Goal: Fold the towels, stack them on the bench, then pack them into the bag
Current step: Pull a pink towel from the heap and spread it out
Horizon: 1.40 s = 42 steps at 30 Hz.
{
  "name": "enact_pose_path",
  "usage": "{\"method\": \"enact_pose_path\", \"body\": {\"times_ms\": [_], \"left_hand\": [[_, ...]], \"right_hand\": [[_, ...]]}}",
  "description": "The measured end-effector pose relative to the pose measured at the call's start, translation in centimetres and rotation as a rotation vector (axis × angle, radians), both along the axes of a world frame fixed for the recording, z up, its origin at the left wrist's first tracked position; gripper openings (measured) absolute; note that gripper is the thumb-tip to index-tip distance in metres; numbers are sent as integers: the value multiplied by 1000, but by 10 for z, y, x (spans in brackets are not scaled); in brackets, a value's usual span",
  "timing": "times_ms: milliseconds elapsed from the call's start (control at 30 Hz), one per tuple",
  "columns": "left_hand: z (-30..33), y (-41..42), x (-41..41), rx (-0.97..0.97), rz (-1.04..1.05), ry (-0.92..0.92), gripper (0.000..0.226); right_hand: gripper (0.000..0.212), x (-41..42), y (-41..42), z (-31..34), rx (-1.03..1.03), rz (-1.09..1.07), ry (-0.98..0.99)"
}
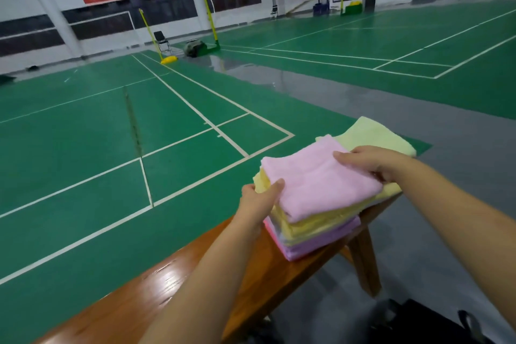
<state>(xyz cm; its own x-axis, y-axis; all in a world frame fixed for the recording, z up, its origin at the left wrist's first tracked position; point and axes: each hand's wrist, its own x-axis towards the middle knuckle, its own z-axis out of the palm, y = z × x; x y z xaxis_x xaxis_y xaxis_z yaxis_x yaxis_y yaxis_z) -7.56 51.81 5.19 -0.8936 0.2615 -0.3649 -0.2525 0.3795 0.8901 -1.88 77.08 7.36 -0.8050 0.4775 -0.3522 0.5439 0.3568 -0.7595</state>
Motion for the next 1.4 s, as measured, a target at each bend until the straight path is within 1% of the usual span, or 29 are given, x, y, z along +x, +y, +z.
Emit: {"method": "enact_pose_path", "body": {"times_ms": [33, 67, 100, 133, 167, 233, 267, 300, 333, 433, 500, 533, 600, 667, 733, 800, 833, 967, 1067, 1167, 1233, 1300, 1400], "left_hand": [[-2, 0, -3, 49, 0, -113, 103], [-4, 1, -6, 85, 1, -203, 111], [-6, 2, -7, 109, -6, -258, 115], [-8, 3, -10, 131, -13, -280, 114], [-10, 5, -11, 142, -7, -280, 106], [-12, 10, -12, 180, 28, -250, 77], [-14, 11, -15, 211, 42, -237, 65], [-15, 12, -15, 251, 51, -227, 58], [-16, 13, -17, 295, 63, -215, 57], [-20, 13, -21, 356, 105, -180, 75], [-22, 13, -23, 343, 138, -185, 79], [-22, 13, -23, 333, 135, -198, 84], [-23, 11, -24, 290, 100, -228, 98], [-24, 8, -25, 282, 70, -228, 103], [-24, 3, -28, 292, 59, -234, 111], [-22, -2, -30, 304, 65, -218, 118], [-20, -6, -28, 320, 68, -203, 115], [-16, -33, -14, 338, 96, -94, 80], [-22, -83, 6, 325, 213, 9, 58], [-45, -148, 18, 316, 410, 60, 38], [-62, -203, 27, 331, 569, 76, 29], [-78, -254, 39, 299, 683, 85, 24], [-101, -343, 72, 192, 845, 135, 21]], "right_hand": [[98, -3, 2, -3, -10, 1, -13], [96, -6, 2, -4, -20, 6, -18], [85, -8, 0, -4, -21, 15, -8], [71, -10, -3, -1, -8, 22, 15], [59, -13, -5, -1, 7, 24, 44], [48, -18, -8, 3, 35, 17, 109], [47, -21, -10, 5, 51, 16, 137], [47, -24, -9, 7, 73, 15, 160], [49, -28, -9, 9, 89, 15, 181], [59, -36, -6, 14, 108, 1, 209], [61, -38, -7, 12, 181, 25, 153], [62, -38, -9, 10, 219, 43, 118], [64, -37, -10, 3, 264, 68, 55], [68, -34, -11, 3, 312, 71, 25], [72, -30, -15, 10, 407, 53, 52], [75, -26, -24, 24, 491, 22, 150], [73, -24, -32, 31, 525, 14, 215], [60, -18, -93, 49, 631, 95, 459], [50, -17, -168, 42, 550, 287, 568], [45, -18, -247, 15, 392, 457, 571], [43, -19, -306, -11, 284, 559, 520], [42, -17, -356, -37, 186, 657, 442], [38, -11, -432, -75, 42, 802, 346]]}}
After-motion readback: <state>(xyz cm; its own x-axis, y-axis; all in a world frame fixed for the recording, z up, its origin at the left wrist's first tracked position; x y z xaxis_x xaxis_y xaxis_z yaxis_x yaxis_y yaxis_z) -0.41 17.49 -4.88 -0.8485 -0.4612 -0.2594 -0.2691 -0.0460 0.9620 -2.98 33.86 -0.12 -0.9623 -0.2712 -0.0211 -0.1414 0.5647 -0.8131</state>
